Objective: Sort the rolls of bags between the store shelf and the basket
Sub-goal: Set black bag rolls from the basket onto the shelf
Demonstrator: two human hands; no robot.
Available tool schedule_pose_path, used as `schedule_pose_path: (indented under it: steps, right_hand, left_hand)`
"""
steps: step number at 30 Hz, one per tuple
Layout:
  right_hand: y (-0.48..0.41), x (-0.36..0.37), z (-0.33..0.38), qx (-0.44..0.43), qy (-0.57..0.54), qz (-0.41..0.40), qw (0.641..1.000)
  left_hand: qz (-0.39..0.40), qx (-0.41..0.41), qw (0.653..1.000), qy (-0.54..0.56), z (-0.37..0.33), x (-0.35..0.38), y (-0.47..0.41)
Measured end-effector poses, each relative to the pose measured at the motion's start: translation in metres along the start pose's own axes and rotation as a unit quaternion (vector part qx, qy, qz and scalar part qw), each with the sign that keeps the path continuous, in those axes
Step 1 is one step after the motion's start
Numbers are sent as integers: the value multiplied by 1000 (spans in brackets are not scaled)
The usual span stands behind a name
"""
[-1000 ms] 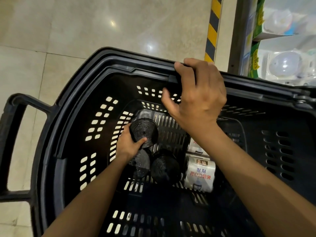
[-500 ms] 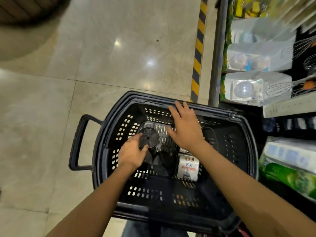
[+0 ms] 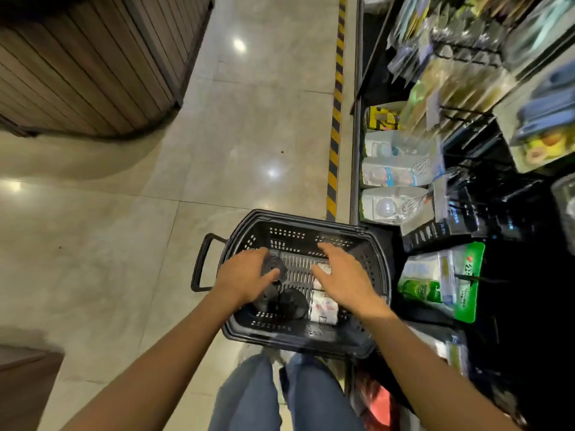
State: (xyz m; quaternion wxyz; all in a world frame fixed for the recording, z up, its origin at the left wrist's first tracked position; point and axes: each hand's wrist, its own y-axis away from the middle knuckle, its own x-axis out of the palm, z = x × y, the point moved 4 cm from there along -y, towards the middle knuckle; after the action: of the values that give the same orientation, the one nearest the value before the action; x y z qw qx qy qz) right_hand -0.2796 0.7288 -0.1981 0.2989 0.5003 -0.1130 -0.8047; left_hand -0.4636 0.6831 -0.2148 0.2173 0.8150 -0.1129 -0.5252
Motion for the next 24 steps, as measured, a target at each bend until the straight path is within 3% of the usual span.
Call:
schedule_pose_path:
  steps: [6, 12, 17, 21, 24]
  right_hand:
    - [88, -20, 19, 63, -70, -101, 990]
    - [191, -5, 49, 138, -145, -242, 950]
    - [271, 25, 60, 230, -159, -322, 905]
    - [340, 45, 55, 310, -177, -391, 849]
    - [387, 59, 47, 360, -186, -436, 803]
  left_hand:
    - [-32, 112, 993, 2, -31, -52, 51]
    - [-24, 268, 963, -23, -57, -74, 101]
    - [5, 414, 908, -59, -91, -72, 147]
    - [55, 533, 840, -86, -133, -55, 190]
    - [85, 578, 807, -89, -163, -39, 223]
